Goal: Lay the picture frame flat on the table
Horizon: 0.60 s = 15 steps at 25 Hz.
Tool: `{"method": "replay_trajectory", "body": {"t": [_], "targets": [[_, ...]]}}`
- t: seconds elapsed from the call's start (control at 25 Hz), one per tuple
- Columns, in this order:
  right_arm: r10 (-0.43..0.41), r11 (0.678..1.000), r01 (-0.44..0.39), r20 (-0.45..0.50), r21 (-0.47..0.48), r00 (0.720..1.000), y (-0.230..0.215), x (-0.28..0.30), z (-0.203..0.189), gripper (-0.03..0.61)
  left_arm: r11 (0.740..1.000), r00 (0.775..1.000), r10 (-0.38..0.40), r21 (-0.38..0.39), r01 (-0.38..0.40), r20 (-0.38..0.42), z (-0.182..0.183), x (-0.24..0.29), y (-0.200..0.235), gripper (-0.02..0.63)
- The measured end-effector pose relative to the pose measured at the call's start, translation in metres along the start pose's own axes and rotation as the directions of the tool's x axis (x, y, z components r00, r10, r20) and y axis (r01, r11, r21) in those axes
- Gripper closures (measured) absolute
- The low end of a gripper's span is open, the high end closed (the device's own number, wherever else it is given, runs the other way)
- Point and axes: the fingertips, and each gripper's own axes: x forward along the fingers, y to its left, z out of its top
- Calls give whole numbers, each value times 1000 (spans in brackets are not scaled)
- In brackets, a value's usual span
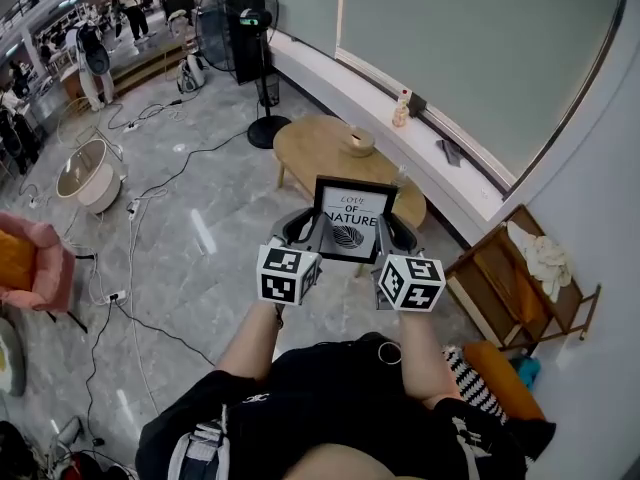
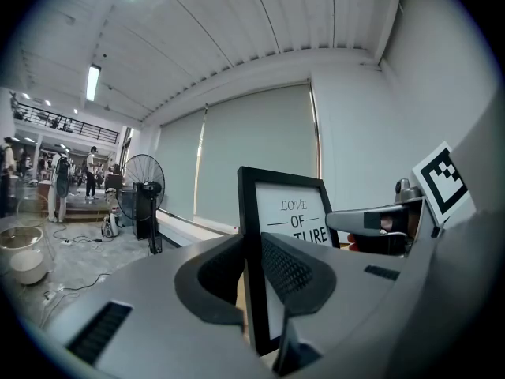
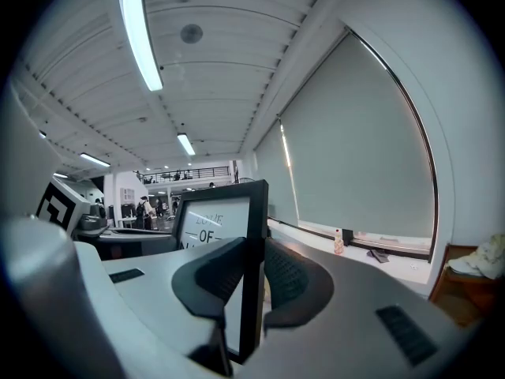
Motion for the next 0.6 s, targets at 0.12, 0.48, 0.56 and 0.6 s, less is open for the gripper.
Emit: {"method": "replay_trajectory", "body": {"t": [0.12, 0.48, 0.56, 0.6], "targets": [[2, 1000, -2, -4, 0, 1000, 3, 13, -1, 487, 1000, 1000, 0, 1, 0, 1, 0, 6, 11, 532], [37, 999, -37, 0, -4, 999, -27, 87, 2, 486, 1000, 1000, 22, -1, -22, 7, -2, 72, 45, 531], [44, 999, -44, 7, 3, 999, -39, 112, 8, 486, 1000, 1000, 29, 3, -29, 2, 3, 97, 54, 529], [47, 999, -47, 9, 9, 999, -46, 125, 11, 486, 999, 999, 33, 6, -33, -1, 7, 111, 59, 529]]}}
